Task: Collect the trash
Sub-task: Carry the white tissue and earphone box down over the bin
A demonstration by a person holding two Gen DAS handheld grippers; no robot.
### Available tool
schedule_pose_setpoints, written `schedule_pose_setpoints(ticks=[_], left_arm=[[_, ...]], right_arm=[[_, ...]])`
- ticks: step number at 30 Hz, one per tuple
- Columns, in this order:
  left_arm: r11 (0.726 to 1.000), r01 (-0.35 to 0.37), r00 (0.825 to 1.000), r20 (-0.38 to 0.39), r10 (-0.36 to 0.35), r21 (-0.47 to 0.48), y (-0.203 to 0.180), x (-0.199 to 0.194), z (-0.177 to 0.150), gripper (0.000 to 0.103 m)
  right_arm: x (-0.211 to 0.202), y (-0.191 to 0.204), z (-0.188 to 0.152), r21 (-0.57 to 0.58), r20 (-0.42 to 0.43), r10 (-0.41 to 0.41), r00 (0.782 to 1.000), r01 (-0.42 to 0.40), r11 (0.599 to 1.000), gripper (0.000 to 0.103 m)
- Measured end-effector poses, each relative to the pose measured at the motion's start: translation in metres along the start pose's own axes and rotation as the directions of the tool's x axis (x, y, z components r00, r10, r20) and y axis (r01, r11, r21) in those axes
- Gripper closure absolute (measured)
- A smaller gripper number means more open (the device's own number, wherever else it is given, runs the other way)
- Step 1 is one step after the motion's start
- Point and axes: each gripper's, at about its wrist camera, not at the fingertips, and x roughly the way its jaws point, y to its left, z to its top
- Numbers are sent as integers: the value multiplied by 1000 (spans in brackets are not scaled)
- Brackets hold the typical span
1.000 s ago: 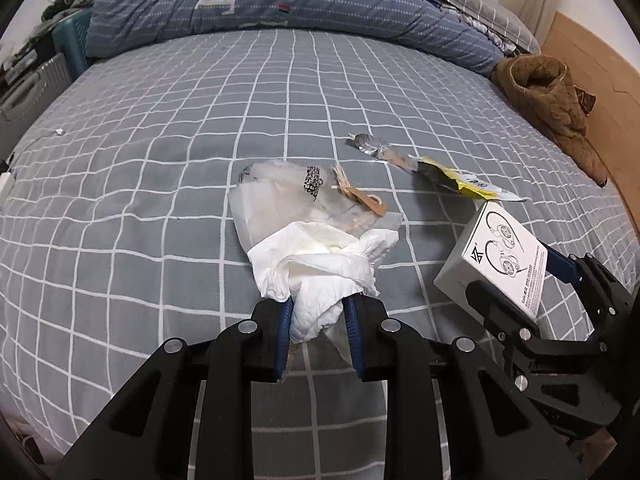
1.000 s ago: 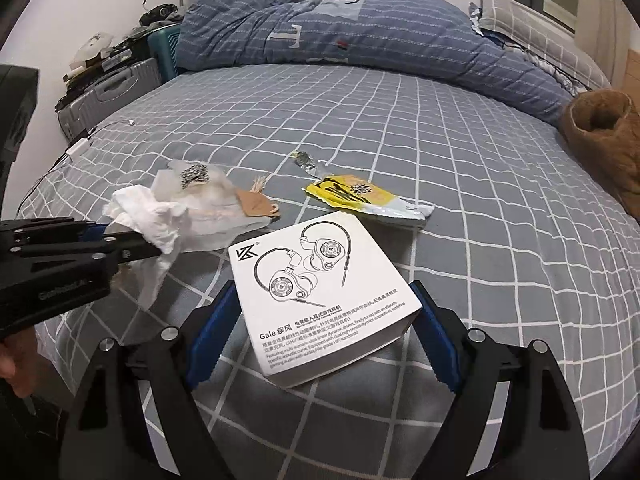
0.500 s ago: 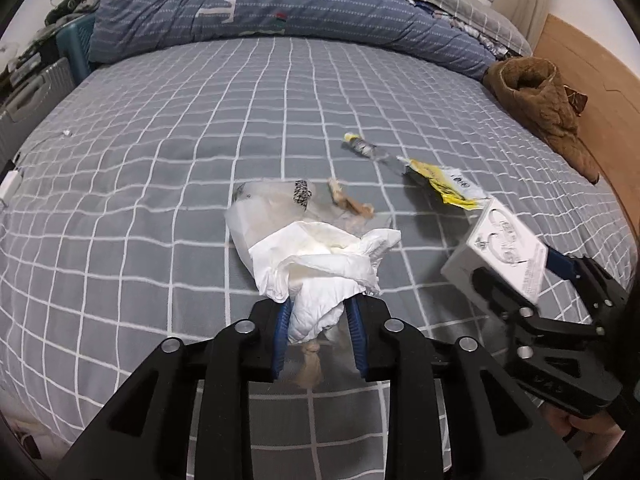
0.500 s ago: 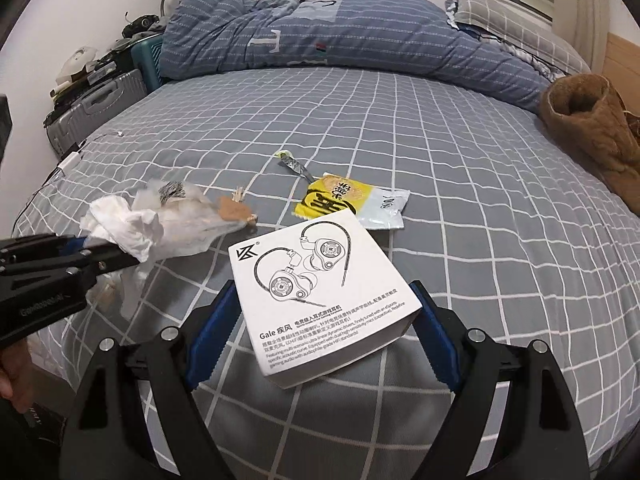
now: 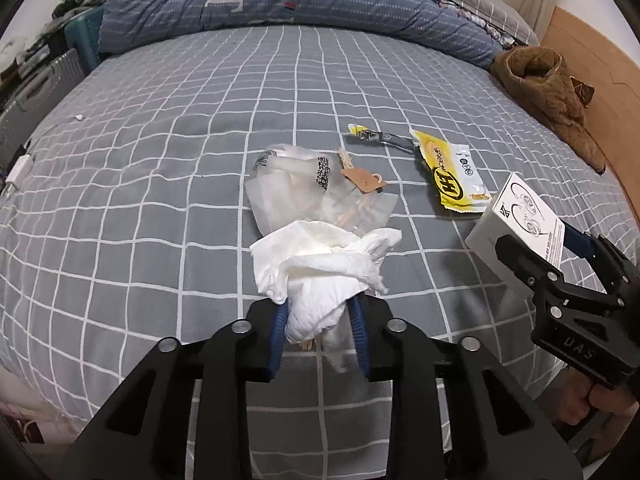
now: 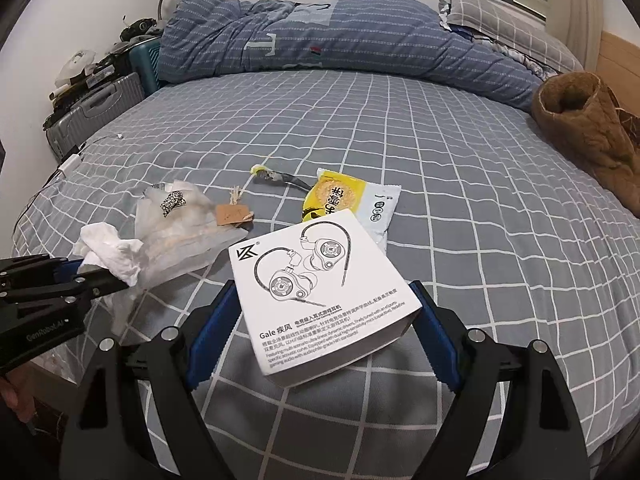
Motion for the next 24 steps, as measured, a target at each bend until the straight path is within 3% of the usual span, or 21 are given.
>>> schedule_pose_setpoints(ticks=[10,24], left_arm=[[1000,13,1000,16,-13,3,-7,-17,-9,85],[1000,-1,998,66,1,3,-10,-45,-33,86]], right_arm=[[-11,0,-7,14,-1,-12,1000,12,1000,23],[-41,3,-22,56,4,-46,999,46,997,23]])
